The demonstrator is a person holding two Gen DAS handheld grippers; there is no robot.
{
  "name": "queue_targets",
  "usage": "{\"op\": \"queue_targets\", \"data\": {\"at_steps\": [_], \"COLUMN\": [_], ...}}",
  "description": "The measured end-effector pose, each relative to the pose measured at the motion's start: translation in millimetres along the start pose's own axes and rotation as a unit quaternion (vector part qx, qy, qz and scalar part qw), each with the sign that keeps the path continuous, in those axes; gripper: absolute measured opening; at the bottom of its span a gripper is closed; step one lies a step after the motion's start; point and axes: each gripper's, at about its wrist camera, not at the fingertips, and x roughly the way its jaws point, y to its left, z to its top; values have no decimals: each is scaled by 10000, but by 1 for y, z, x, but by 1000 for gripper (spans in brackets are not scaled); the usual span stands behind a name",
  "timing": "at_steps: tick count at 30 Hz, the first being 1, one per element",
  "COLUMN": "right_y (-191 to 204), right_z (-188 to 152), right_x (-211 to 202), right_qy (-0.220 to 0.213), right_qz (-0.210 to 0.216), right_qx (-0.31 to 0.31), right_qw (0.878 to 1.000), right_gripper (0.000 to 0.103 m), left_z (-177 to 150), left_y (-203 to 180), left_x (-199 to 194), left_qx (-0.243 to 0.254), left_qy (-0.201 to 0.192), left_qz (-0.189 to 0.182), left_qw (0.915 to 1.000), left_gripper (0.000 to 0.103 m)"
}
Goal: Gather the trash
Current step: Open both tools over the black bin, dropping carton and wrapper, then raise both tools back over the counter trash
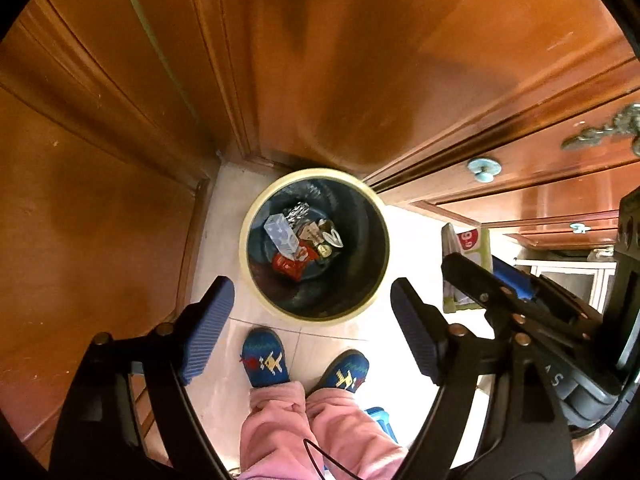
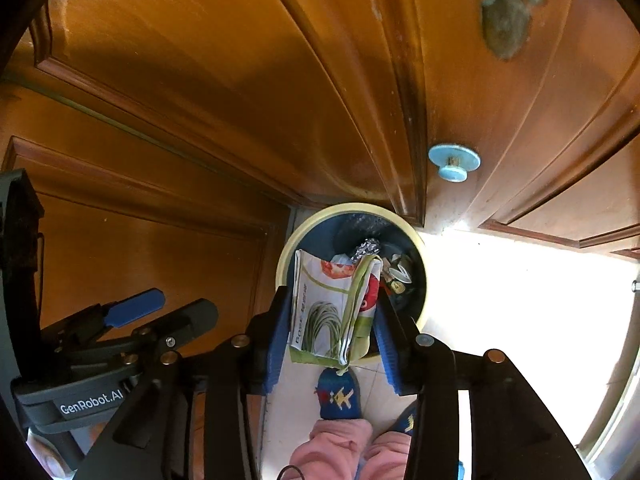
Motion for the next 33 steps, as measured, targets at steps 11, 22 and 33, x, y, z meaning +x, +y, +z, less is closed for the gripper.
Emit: {"op": "queue_targets", "data": {"at_steps": [11,22,33], "right_y": [-2,23,76], "right_z": [-2,-13,-22], "right_x": [-39,-147,-326], "right_qy": [-120,-463,-1227], "right_qz": [163,275,264], "right_qx": [122,90,-112], "right_qw": [9997,9985,9920], "right_gripper": [61,62,62], "left_z": [-3,-11,-12], "left_y": [0,-24,-65], "left_x": [-61,-168,-321], "left_qx": [-5,39,709], "left_qy": [-387,-722,-1407], "left_qz": [-47,-214,-367], "left_qw": [9992,9972,9868], "left_gripper": [78,78,80]}}
